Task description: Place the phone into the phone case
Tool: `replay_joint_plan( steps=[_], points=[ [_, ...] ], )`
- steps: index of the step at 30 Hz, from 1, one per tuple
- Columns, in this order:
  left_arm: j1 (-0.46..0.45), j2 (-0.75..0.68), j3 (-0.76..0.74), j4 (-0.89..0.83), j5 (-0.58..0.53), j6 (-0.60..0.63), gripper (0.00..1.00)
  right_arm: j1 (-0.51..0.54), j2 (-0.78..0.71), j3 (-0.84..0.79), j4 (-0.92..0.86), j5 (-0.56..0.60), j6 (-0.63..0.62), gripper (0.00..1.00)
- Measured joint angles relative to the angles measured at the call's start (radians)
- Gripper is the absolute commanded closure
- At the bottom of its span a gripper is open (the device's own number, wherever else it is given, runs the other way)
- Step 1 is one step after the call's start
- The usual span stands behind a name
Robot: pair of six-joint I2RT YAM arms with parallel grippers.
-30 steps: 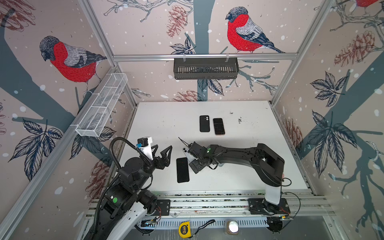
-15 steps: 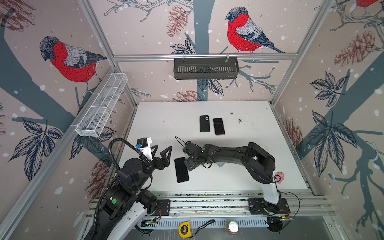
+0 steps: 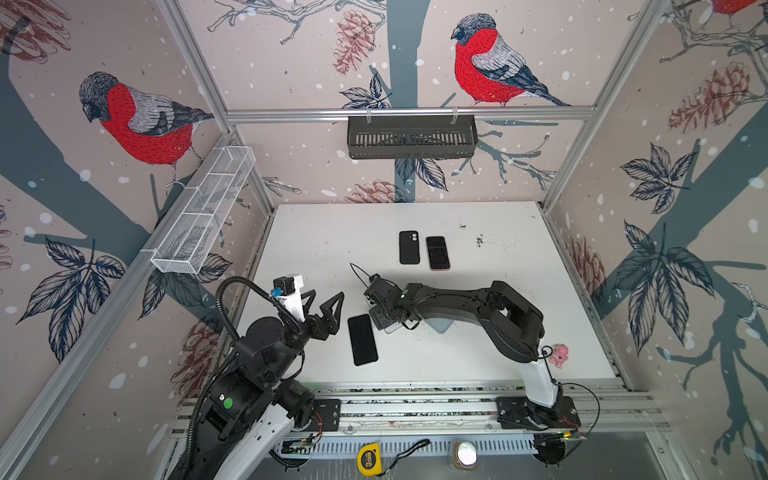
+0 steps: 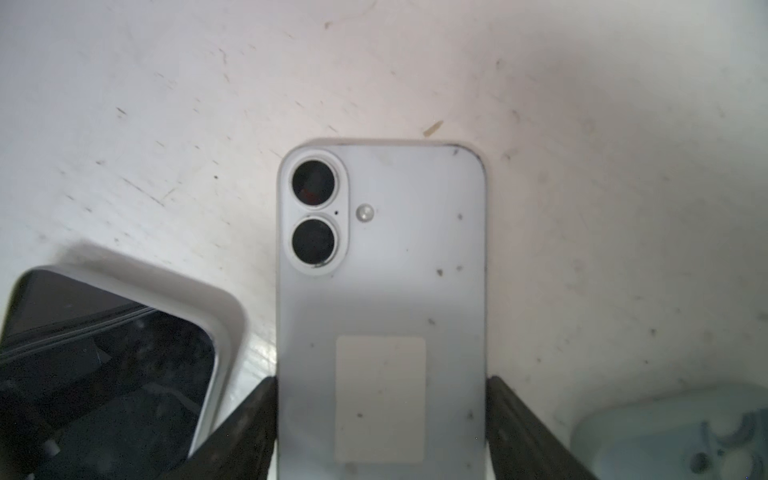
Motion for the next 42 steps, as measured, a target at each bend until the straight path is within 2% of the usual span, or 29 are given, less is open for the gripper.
replay_joint_plan(
  steps=[4, 10, 22, 30, 38, 42],
  points=[
    [0.000, 0.001, 0.000, 0.000, 0.000, 0.000, 0.16, -0.011, -0.027, 0.010, -0.071, 0.022, -0.018, 0.26],
    [0.000, 0.007, 0.000, 0.000, 0.000, 0.000, 0.16, -0.048, -0.148, -0.004, -0.090, 0.033, -0.044, 0.26],
    [0.001, 0.019, 0.000, 0.000, 0.000, 0.000, 0.16, -0.210, -0.356, -0.312, -0.085, 0.045, -0.055, 0.25],
    [0.001, 0.033, 0.000, 0.000, 0.000, 0.001, 0.16, -0.223, -0.364, -0.399, -0.045, 0.024, -0.032, 0.22],
    [0.002, 0.035, 0.000, 0.000, 0.000, 0.001, 0.17, -0.225, -0.359, -0.406, -0.013, 0.011, -0.013, 0.15],
    [0.002, 0.035, 0.000, 0.000, 0.000, 0.001, 0.17, -0.225, -0.360, -0.406, -0.012, 0.006, -0.010, 0.08]
  ],
)
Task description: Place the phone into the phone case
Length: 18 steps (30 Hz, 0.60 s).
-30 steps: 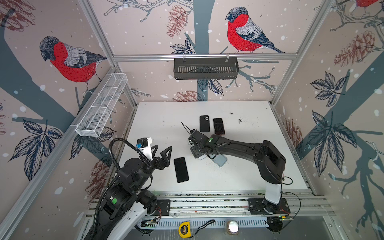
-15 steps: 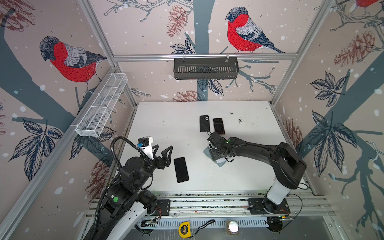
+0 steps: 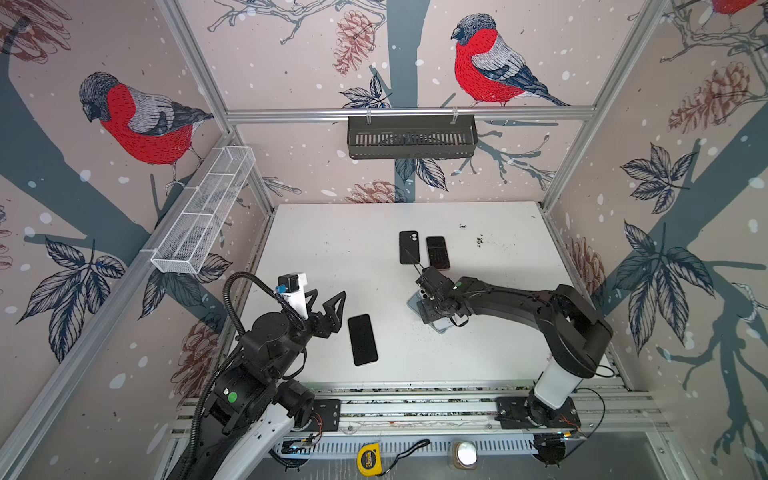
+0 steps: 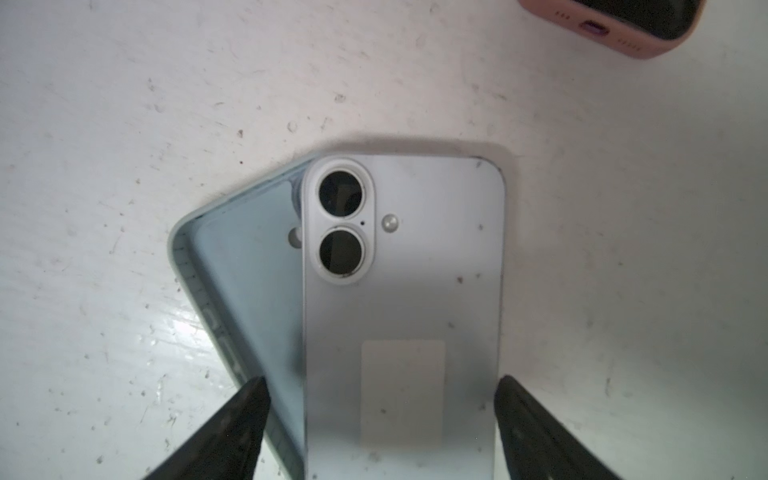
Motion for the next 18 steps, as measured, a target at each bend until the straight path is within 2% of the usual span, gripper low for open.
replay_joint_plan(
  steps=[10, 18],
  points=[
    [0.000, -0.004, 0.000, 0.000, 0.000, 0.000, 0.16, -0.026, 0.008, 0.004, 0.001, 0.001, -0.001, 0.10],
    [0.000, -0.005, 0.000, 0.000, 0.000, 0.000, 0.16, -0.031, 0.042, 0.004, 0.008, -0.011, -0.004, 0.16]
  ],
)
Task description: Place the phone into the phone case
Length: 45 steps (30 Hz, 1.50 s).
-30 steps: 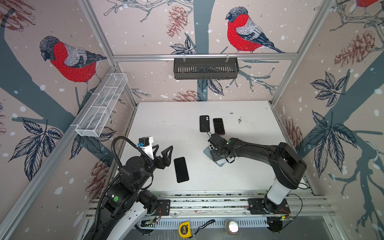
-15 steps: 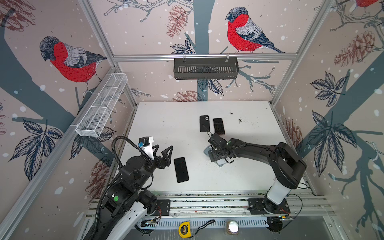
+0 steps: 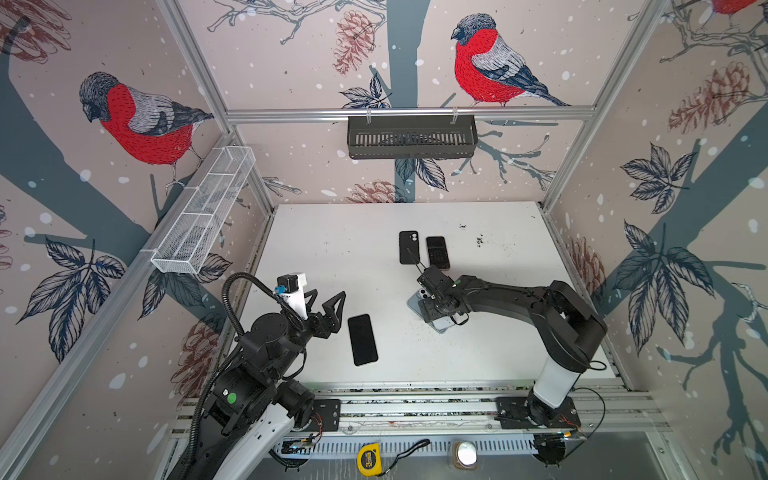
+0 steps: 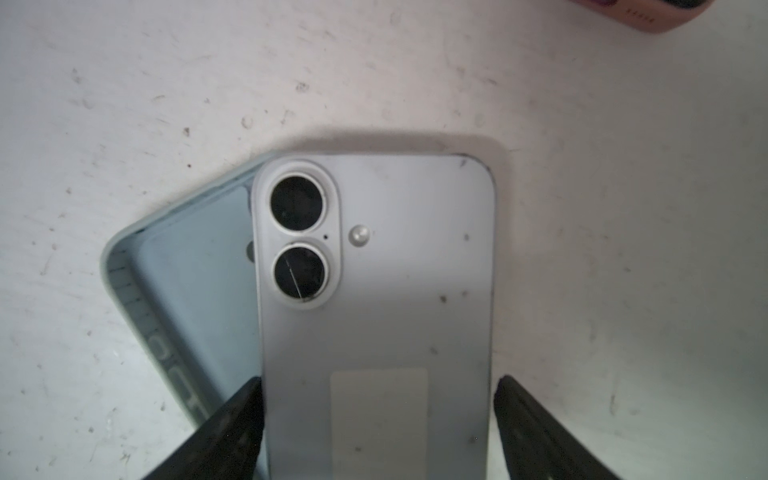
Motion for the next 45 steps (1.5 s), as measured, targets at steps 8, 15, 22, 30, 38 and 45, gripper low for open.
replay_joint_plan(
  steps=[8, 15, 22, 30, 38, 45],
  points=[
    [0.000, 0.000, 0.000, 0.000, 0.000, 0.000, 0.16, 0.000, 0.000, -0.006, 0.018, -0.005, 0.000, 0.22],
    [0.000, 0.001, 0.000, 0.000, 0.000, 0.000, 0.17, 0.000, -0.012, -0.007, 0.016, 0.000, -0.001, 0.26],
    [0.000, 0.008, -0.001, 0.000, 0.000, 0.000, 0.16, 0.000, -0.056, -0.008, 0.012, 0.030, -0.013, 0.27],
    [0.000, 0.066, -0.005, 0.015, 0.010, -0.002, 0.14, 0.011, -0.144, -0.016, 0.010, 0.043, -0.048, 0.28],
    [0.000, 0.373, 0.000, 0.155, 0.199, -0.010, 0.02, 0.078, -0.285, -0.072, 0.019, 0.109, -0.052, 0.28],
    [0.000, 0.675, 0.097, 0.321, 0.340, -0.019, 0.10, 0.096, -0.423, -0.099, 0.003, 0.171, -0.096, 0.29]
  ],
)
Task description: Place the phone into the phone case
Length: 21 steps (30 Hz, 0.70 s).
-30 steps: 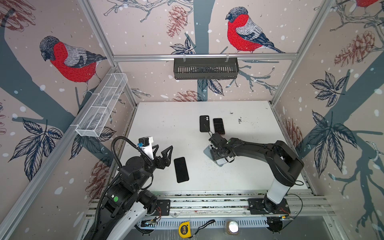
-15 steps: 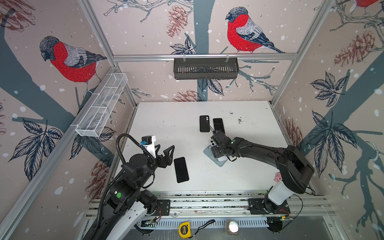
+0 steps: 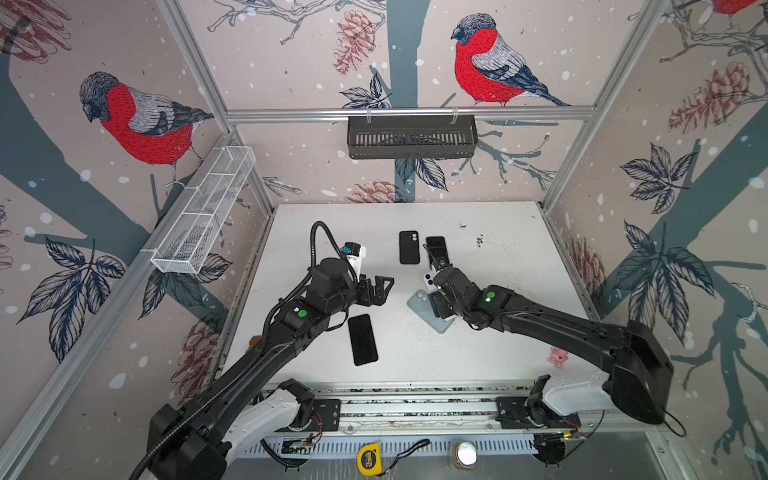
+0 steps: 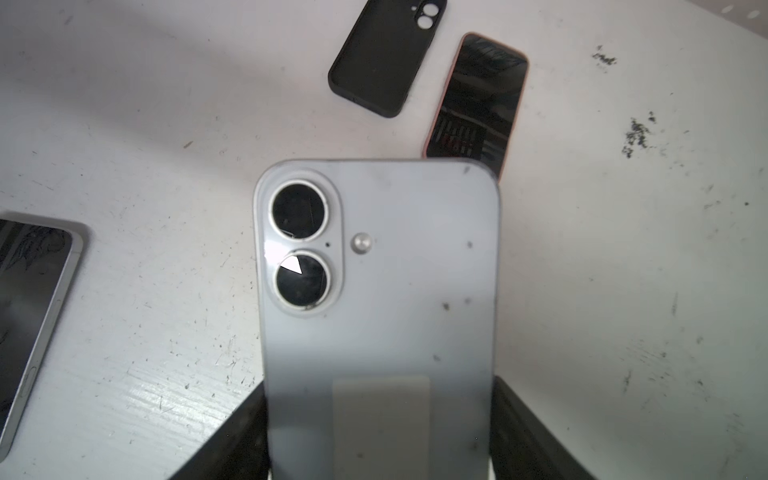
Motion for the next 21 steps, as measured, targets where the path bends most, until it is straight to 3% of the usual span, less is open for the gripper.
replay_joint_plan(
  steps=[4, 9, 14, 21],
  points=[
    [0.000, 0.114, 0.054, 0.073, 0.072, -0.001, 0.16, 0.017, -0.088, -0.024, -0.004, -0.015, -0.042, 0.29],
    [0.000, 0.271, 0.153, 0.117, 0.208, -0.007, 0.33, 0.072, -0.163, -0.048, -0.005, -0.048, -0.113, 0.29],
    [0.000, 0.365, 0.186, 0.125, 0.337, -0.008, 0.34, 0.103, -0.200, -0.065, 0.025, -0.089, -0.163, 0.29],
    [-0.014, 0.386, 0.187, 0.118, 0.423, -0.010, 0.33, 0.123, -0.175, -0.051, 0.047, -0.114, -0.188, 0.29]
  ],
)
